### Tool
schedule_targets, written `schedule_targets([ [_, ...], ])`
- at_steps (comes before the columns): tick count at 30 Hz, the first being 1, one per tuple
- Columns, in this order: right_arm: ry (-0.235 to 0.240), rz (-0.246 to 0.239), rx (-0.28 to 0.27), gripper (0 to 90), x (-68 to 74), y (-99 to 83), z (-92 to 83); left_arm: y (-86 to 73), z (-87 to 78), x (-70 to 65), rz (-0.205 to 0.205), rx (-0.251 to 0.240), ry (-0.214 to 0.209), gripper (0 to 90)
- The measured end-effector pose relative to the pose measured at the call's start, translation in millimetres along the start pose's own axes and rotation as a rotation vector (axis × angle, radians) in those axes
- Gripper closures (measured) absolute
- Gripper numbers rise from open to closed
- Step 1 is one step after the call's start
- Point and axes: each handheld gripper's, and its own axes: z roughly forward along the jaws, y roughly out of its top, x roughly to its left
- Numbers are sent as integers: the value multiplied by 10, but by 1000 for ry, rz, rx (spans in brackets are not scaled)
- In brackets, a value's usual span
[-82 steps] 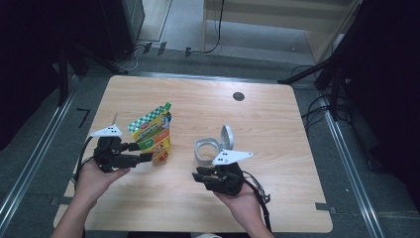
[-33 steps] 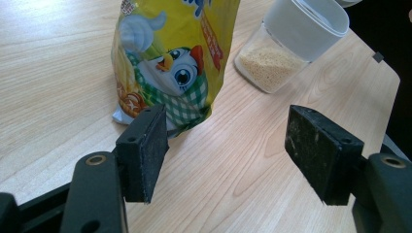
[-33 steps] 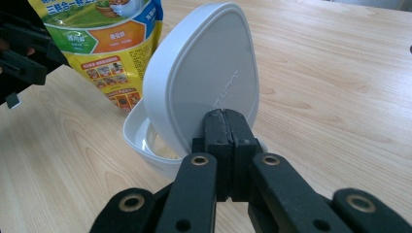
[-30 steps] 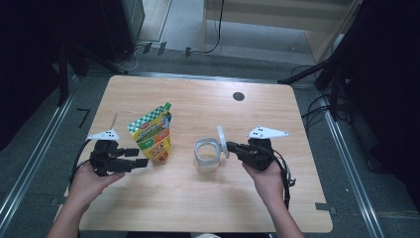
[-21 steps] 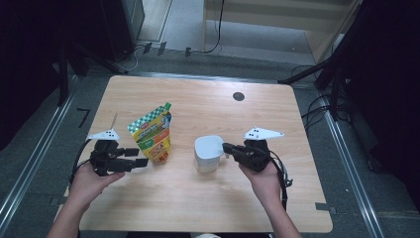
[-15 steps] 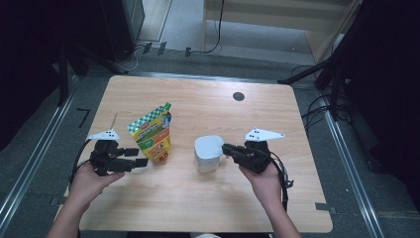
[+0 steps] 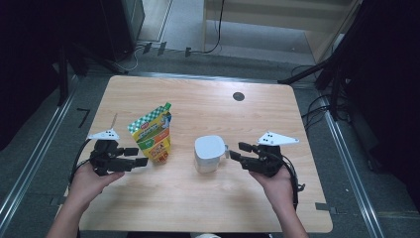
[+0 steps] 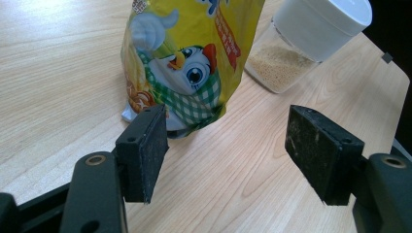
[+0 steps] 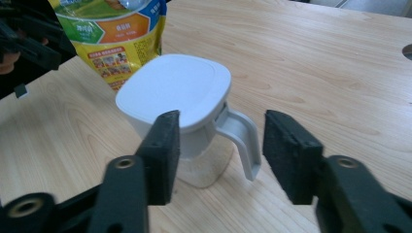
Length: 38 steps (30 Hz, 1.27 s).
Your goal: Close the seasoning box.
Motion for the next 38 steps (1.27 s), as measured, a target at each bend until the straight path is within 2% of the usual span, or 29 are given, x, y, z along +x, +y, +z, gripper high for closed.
schedule_targets([
  [4,-11,-25,5,427,-38,-81,-42,2,-2,-2,2,-4,4,325],
  [8,-18,-18,-4,393,-77,-142,-92,4,-4,0,0,-9,6,323],
  [11,-54,-48,-9,363,-96,-193,-124,4,-5,1,1,-10,10,323],
  [17,-81,-29,-9,288,-177,-284,-185,4,6,-1,2,-7,17,314],
  [25,-117,-1,9,276,-278,-417,-295,4,28,-12,9,0,23,310],
  [30,-130,2,8,274,-361,-462,-325,7,35,-16,9,0,26,308],
  [33,-143,22,15,274,-422,-495,-343,8,33,-14,8,-2,27,307],
  [38,-148,35,4,274,-448,-494,-355,7,36,-10,5,-2,28,306],
])
